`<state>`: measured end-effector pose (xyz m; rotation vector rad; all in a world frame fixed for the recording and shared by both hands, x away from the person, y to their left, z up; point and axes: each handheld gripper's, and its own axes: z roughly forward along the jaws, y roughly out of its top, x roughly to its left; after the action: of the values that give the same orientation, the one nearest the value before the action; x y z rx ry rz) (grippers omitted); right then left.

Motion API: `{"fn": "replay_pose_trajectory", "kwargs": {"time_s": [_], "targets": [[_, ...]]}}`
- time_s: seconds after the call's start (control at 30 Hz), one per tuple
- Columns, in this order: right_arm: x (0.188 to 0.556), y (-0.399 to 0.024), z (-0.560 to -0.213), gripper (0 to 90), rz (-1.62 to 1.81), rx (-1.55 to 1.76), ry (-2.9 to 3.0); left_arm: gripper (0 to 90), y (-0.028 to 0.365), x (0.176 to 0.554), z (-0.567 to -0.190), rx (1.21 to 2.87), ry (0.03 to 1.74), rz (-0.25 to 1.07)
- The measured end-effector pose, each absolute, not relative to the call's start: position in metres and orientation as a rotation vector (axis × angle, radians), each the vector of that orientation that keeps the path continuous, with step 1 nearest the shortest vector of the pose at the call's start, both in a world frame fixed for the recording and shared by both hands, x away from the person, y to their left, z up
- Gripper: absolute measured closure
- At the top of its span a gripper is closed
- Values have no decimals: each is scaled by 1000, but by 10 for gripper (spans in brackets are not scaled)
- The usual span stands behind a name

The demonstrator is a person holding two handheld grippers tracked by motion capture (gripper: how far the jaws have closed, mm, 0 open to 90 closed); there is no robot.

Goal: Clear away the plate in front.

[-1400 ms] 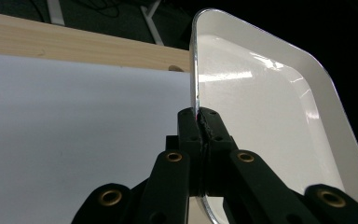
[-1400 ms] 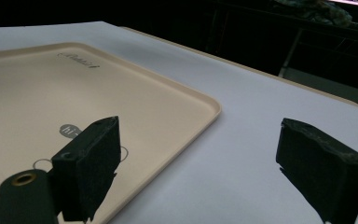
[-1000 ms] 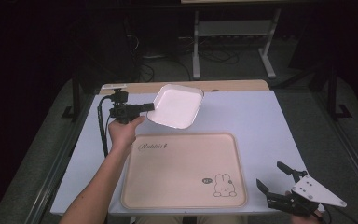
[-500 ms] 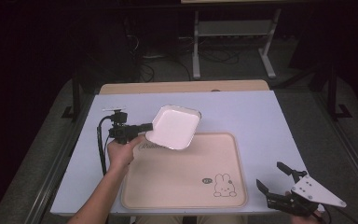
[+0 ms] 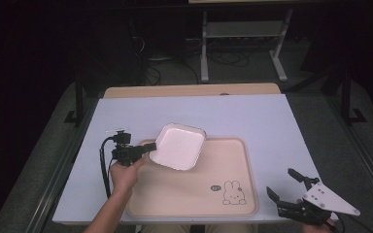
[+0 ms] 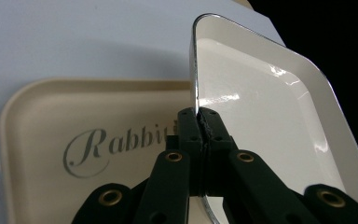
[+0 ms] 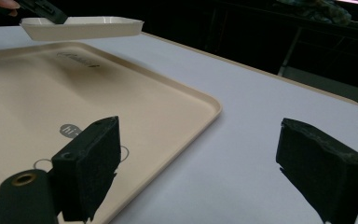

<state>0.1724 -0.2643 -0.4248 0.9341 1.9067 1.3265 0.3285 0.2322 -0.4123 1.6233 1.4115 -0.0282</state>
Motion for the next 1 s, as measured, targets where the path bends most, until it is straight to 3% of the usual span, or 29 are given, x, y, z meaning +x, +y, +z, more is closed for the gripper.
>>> {"fn": "replay_pose_trajectory", "kwargs": {"time_s": [0.37,0.73,1.0], "targets": [[172,-263,-425,129,1333,917,1917,889,222,311,-433,1701,1454,-22],[173,-263,-425,129,1337,917,1916,888,213,300,-438,1794,1502,82],[173,-263,-424,129,1335,915,1920,873,214,288,-443,1780,1513,72]]}}
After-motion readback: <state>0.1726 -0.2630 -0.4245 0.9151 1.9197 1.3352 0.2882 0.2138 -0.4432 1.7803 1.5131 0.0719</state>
